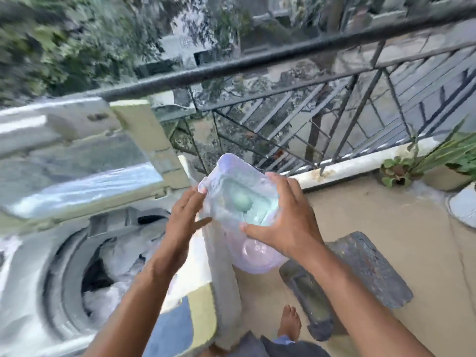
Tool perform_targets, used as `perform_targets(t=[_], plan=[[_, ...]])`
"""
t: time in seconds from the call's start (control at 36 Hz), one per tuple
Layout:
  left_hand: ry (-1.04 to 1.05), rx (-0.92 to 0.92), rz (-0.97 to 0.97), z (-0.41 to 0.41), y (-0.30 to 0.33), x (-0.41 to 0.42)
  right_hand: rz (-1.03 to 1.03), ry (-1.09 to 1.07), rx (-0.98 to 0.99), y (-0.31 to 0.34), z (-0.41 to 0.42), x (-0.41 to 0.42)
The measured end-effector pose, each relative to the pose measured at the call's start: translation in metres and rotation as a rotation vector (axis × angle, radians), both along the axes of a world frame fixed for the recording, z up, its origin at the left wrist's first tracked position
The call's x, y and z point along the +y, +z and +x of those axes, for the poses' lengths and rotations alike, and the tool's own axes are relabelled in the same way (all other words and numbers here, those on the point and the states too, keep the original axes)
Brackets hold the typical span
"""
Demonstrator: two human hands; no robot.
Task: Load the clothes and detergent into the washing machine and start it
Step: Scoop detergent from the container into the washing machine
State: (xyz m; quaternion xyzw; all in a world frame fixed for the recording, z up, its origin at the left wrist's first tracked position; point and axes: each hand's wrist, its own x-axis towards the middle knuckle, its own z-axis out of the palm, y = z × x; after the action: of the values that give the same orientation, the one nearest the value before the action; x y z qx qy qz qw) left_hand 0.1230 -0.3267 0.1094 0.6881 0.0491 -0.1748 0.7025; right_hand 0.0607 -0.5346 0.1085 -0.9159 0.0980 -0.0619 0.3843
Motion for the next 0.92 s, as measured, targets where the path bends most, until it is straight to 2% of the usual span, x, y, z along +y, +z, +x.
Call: perform_targets(t=[0.11, 0.19, 0.31, 0.44, 0.5, 0.58, 0.61, 0.67, 0.75, 0.92], plan=[[0.041, 0.069, -0.15, -0.014, 0.008, 0.069, 0.022, 0.14, -0.062, 0.017, 0.006, 0.058], [0.095, 0.065, -0.167, -0.029, 0.005, 0.114, 0.038, 0.234, -0.057, 0.019, 0.012, 0.098], [0.214, 0.025, -0.15, -0.045, -0.005, 0.169, 0.06, 0.386, 0.032, 0.012, 0.02, 0.14], [0.377, -0.002, -0.119, -0.06, -0.02, 0.216, -0.04, 0.612, 0.208, 0.008, 0.031, 0.179], [0.426, 0.007, -0.112, -0.065, -0.026, 0.238, -0.076, 0.592, 0.095, 0.007, 0.034, 0.204], [0.5, 0.0, -0.098, -0.073, -0.034, 0.264, -0.139, 0.52, -0.235, 0.004, 0.039, 0.242], [0.52, -0.003, -0.088, -0.075, -0.036, 0.271, -0.128, 0.526, -0.262, 0.003, 0.041, 0.254], [0.546, -0.01, -0.065, -0.08, -0.038, 0.284, -0.111, 0.601, -0.12, 0.002, 0.046, 0.279], [0.539, -0.028, -0.019, -0.083, -0.041, 0.302, -0.222, 0.71, 0.166, -0.011, 0.05, 0.318], [0.542, -0.108, 0.092, -0.083, -0.048, 0.322, -0.475, 0.759, 0.447, -0.04, 0.057, 0.378]])
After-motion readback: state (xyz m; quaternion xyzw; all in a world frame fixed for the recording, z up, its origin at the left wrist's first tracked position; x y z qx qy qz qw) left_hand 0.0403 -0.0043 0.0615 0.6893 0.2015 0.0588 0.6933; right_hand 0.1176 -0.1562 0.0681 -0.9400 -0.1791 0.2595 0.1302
